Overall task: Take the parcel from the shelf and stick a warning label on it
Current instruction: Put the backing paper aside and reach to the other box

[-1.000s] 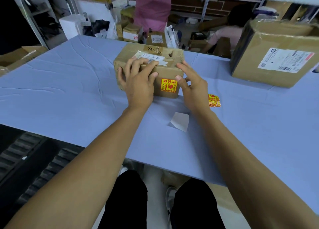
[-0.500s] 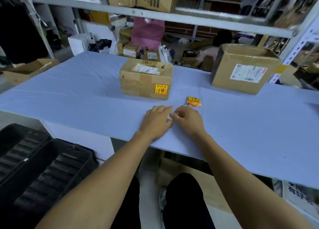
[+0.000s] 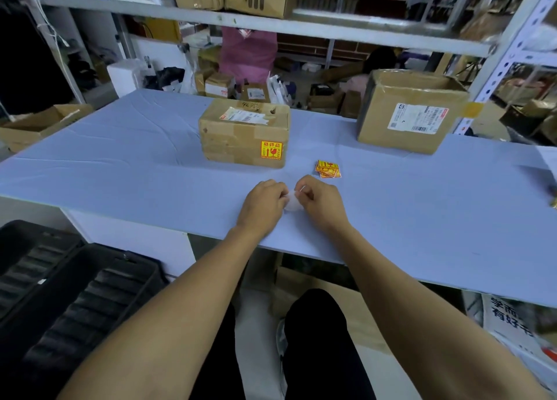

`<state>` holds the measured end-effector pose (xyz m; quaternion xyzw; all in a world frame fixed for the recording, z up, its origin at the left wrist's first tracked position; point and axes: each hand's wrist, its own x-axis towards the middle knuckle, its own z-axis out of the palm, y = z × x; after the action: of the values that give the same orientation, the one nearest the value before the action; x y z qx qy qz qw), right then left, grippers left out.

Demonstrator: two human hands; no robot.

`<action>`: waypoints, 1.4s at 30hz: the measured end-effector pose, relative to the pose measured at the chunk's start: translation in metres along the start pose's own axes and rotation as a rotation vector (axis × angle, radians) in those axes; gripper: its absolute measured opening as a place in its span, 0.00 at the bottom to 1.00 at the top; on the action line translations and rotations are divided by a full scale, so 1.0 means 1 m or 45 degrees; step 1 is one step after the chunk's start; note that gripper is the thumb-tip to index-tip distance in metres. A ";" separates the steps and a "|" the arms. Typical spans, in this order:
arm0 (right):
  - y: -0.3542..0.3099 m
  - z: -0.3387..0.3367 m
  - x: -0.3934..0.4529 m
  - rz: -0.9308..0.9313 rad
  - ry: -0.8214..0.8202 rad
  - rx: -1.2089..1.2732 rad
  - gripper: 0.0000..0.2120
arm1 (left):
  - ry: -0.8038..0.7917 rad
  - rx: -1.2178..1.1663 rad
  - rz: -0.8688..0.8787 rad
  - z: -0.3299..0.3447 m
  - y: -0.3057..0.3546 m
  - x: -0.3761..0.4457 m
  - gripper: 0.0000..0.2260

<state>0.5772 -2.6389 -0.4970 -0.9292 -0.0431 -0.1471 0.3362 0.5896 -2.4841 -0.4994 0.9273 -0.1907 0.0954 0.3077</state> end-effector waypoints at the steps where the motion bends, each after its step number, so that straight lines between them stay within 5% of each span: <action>1: -0.002 0.000 -0.002 -0.042 -0.011 -0.028 0.05 | 0.029 0.013 -0.006 0.000 0.001 -0.001 0.04; 7: -0.011 0.000 -0.006 -0.147 -0.151 -0.140 0.11 | 0.152 -0.061 -0.080 -0.005 0.002 -0.005 0.04; 14: -0.006 0.001 -0.003 -0.036 -0.063 -0.152 0.08 | -0.007 -0.108 0.033 -0.005 0.001 -0.007 0.08; 20: -0.007 0.000 -0.006 -0.137 -0.045 -0.144 0.08 | 0.057 -0.133 0.175 -0.007 -0.002 -0.007 0.09; 25: -0.009 0.000 -0.013 -0.230 -0.123 -0.146 0.06 | 0.233 -0.356 -0.082 -0.010 -0.003 -0.005 0.05; 36: -0.007 -0.005 -0.011 0.106 0.021 0.019 0.07 | -0.040 -0.420 0.039 -0.012 -0.005 -0.007 0.09; 42: -0.009 -0.001 -0.016 -0.030 -0.046 -0.121 0.09 | -0.028 -0.542 -0.061 -0.012 -0.007 -0.005 0.05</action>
<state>0.5607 -2.6324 -0.4959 -0.9461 -0.0531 -0.1362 0.2890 0.5869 -2.4704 -0.4953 0.8466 -0.1879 0.0357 0.4966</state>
